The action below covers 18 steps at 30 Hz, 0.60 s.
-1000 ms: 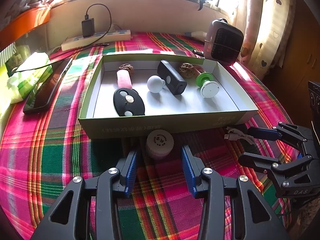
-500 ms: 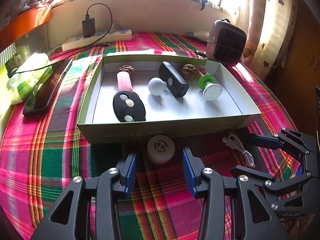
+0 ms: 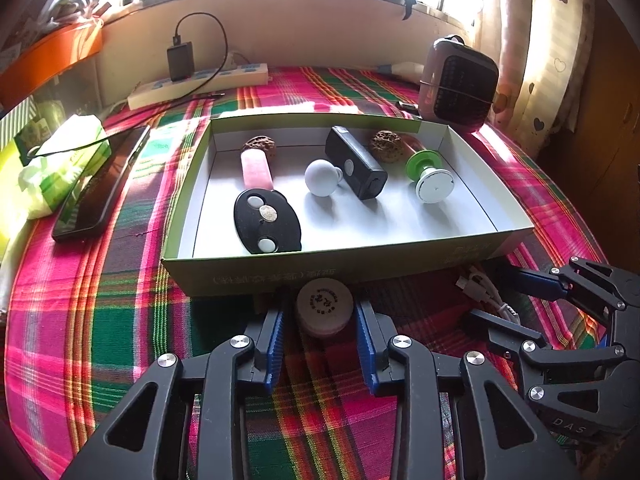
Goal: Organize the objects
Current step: 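Close the left tool on the white container while the right tool closes on the cable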
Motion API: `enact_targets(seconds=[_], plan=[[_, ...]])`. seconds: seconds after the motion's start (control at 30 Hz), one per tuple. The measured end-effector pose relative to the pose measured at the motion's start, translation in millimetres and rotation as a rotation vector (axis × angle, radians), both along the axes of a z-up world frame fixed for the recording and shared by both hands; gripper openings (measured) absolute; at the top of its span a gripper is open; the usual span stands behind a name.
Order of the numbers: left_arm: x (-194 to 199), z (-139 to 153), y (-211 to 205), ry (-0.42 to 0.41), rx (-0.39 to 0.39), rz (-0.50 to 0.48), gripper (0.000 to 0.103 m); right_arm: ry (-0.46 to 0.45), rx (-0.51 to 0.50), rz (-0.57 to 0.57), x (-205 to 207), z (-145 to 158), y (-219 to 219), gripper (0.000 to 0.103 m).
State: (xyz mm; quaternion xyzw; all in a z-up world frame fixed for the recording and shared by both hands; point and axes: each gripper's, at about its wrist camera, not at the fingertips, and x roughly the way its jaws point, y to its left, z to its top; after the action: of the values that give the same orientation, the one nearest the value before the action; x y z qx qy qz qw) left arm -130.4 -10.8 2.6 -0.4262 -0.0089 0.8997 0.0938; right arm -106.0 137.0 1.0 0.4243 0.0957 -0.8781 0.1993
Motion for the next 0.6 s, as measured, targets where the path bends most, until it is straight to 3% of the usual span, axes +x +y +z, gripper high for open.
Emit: enact_targets(seconds=[0.33,0.6], plan=[[2.5,0.0,-1.0,0.000,0.003,-0.010,0.026,0.001,-0.014,-0.015,0.9,0.9,-2.7,0.021],[3.5,0.0,-1.5,0.001,0.008,-0.014,0.026,0.001,-0.019,-0.030,1.0,0.7,-3.7,0.020]])
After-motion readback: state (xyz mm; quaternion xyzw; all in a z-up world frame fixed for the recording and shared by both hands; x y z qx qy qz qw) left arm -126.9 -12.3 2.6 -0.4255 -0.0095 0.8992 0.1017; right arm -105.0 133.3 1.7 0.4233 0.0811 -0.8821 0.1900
